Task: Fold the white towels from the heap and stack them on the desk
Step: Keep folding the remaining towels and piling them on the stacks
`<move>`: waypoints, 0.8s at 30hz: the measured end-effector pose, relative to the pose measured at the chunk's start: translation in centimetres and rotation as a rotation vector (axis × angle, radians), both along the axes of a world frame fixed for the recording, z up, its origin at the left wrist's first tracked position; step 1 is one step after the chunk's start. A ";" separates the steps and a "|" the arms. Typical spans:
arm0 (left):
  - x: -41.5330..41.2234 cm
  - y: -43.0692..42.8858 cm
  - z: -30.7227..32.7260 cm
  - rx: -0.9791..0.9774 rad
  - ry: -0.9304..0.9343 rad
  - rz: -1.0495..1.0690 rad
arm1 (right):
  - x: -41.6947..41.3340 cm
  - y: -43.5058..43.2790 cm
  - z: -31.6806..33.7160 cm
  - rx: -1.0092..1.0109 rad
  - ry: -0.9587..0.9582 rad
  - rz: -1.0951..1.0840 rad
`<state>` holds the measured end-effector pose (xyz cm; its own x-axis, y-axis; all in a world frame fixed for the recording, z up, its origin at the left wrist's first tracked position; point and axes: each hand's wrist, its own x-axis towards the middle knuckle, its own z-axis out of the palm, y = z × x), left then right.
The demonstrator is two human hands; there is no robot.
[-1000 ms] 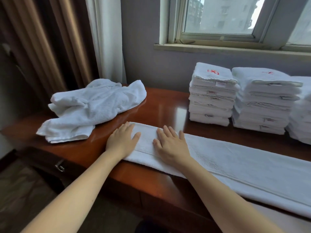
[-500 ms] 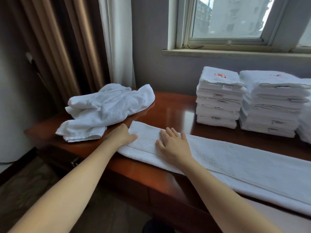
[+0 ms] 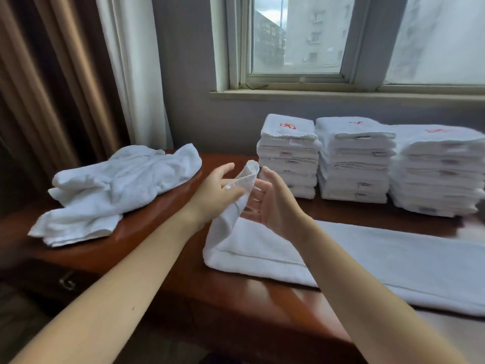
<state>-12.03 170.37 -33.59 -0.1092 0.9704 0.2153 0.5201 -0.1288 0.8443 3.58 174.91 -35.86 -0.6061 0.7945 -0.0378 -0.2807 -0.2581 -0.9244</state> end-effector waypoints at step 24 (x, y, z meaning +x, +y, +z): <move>11.0 2.1 -9.7 -0.115 0.825 -0.161 | 14.4 -1.7 -4.7 0.722 -1.283 -0.743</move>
<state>-1.07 172.47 -43.24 0.1811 0.9814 0.0645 0.9578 -0.1908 0.2148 17.95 173.18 -40.58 0.0251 0.9535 0.3004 0.8566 0.1344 -0.4982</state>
